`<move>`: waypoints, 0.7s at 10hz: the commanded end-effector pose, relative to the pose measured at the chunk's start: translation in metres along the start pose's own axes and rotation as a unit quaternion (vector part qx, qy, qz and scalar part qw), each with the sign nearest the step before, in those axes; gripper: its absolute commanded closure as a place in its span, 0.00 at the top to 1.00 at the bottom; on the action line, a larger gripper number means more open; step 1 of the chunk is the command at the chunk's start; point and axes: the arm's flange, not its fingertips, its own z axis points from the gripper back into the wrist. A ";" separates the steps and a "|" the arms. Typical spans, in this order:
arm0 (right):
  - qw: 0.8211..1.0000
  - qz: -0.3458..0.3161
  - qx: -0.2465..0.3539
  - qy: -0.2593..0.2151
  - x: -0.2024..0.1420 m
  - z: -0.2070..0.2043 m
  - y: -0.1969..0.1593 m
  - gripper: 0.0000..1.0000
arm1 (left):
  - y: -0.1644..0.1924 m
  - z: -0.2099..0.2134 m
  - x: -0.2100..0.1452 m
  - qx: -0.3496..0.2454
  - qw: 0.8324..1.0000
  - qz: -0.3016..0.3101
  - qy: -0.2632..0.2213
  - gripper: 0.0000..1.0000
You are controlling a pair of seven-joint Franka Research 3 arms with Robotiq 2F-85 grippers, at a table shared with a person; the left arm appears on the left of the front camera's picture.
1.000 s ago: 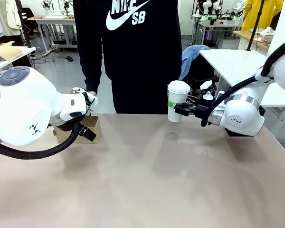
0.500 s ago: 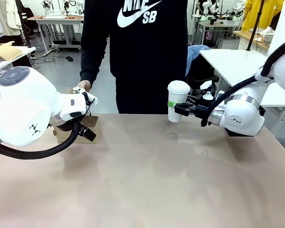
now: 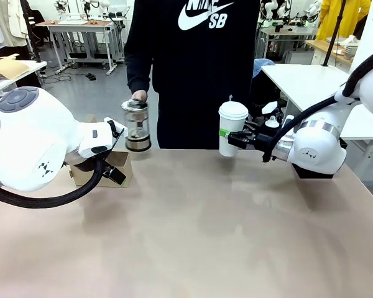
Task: Pour a drink into a cup and package it in a carrier.
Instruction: When a person places the Paper Cup Lid on the 600 ml Paper Cup , lift the 600 ml Paper Cup.
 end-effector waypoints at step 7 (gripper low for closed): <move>0.998 -0.008 0.051 0.045 0.214 -0.013 0.084 0.81 | 0.001 0.000 0.000 -0.001 1.000 0.001 0.000 1.00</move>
